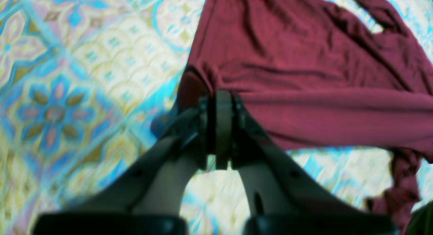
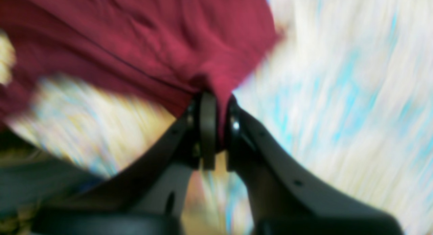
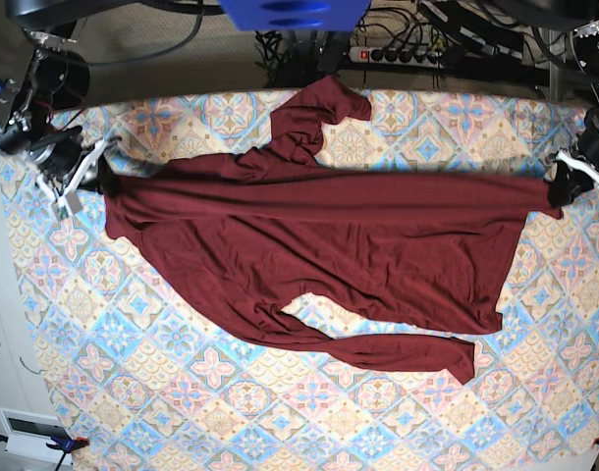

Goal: Layout the t-shirt on the table in an organized manner, then fold the t-shirt properly
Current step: 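Lift the shirt with both grippers and stretch it between them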

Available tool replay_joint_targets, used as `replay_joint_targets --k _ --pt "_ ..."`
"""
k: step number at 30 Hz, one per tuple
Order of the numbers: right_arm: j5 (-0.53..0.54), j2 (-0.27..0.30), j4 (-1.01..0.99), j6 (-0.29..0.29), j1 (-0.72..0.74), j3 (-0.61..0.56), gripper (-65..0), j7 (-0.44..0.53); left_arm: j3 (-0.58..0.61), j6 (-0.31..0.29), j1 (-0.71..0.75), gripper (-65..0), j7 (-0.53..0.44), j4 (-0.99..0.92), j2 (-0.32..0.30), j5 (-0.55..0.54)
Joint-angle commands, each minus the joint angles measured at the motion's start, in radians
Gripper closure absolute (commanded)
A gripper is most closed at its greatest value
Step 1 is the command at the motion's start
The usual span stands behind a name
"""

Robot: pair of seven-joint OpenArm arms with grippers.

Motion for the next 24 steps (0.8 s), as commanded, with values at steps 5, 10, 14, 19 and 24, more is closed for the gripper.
replay_joint_targets --k 5,10,14,19,24 --pt "0.014 0.024 -0.108 -0.004 0.102 0.007 -3.3 0.032 -0.014 -0.004 -0.072 0.0 -0.026 0.015 0.034 -0.003" --pt "-0.009 0.024 -0.179 -0.004 0.151 0.007 -3.3 0.036 -0.014 -0.004 -0.13 0.0 -0.026 0.015 0.088 0.056" --pt "-0.159 0.02 -0.191 -0.004 0.246 0.007 -3.3 0.036 -0.014 -0.004 -0.189 0.0 -0.026 0.015 0.125 0.108" --pt "-0.308 0.011 -0.212 -0.004 0.297 0.007 -3.3 0.038 -0.014 -0.004 -0.239 0.0 -0.026 0.015 0.159 0.157" --pt "-0.371 -0.018 -0.297 -0.004 0.371 0.007 -4.3 0.038 -0.01 -0.004 -0.253 0.0 -0.026 0.015 0.166 0.165"
